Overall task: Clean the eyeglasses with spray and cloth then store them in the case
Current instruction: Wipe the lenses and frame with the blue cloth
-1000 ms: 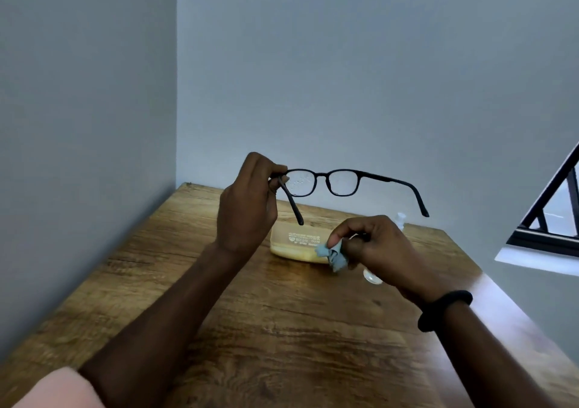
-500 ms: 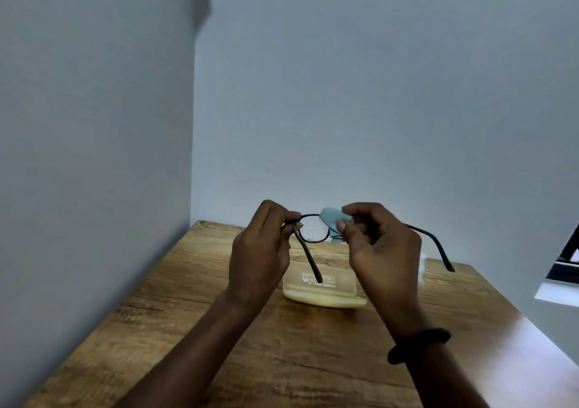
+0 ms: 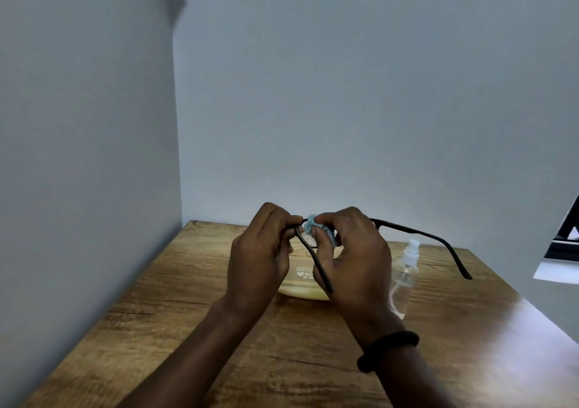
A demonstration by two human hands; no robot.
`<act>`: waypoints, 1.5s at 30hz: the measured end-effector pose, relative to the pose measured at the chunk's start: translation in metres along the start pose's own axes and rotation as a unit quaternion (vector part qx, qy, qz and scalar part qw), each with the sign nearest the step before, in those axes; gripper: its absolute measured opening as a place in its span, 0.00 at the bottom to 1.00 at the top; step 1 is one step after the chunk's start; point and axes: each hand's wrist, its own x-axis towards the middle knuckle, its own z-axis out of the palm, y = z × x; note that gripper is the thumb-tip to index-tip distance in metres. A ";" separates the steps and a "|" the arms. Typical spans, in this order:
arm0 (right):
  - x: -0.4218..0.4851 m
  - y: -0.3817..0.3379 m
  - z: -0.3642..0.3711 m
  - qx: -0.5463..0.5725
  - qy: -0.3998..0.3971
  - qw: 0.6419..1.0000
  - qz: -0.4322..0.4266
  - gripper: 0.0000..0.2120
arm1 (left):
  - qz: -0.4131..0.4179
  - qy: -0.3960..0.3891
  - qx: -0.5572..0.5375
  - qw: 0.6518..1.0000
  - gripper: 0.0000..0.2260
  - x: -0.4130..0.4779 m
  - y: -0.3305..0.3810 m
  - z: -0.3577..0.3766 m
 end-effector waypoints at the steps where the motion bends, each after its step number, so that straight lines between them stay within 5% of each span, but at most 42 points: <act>1: -0.001 -0.001 0.001 0.004 -0.001 1.000 0.004 0.06 | -0.002 0.002 -0.005 1.000 0.11 0.000 0.000 0.000; 13: -0.007 -0.005 -0.001 -0.048 -0.079 0.996 -0.009 0.08 | -0.026 0.007 -0.005 1.000 0.11 0.002 -0.004 -0.004; 22: -0.007 -0.002 -0.003 -0.101 -0.026 0.994 0.029 0.05 | -0.008 -0.015 -0.008 1.000 0.14 -0.002 0.001 -0.001; 27: -0.006 -0.001 -0.001 -0.026 -0.005 0.999 0.024 0.05 | 0.003 -0.009 -0.016 1.000 0.11 -0.003 0.004 -0.001; 34: -0.006 -0.003 0.002 0.052 -0.065 0.996 0.002 0.08 | -0.014 0.010 -0.016 1.000 0.11 -0.001 -0.001 -0.007; 39: -0.008 0.000 -0.003 -0.022 -0.111 0.994 -0.011 0.09 | -0.021 0.013 -0.003 1.000 0.14 0.003 -0.004 -0.010; 45: -0.006 0.002 -0.006 -0.044 -0.001 0.999 0.012 0.04 | -0.016 0.005 0.011 1.000 0.14 0.004 -0.007 -0.010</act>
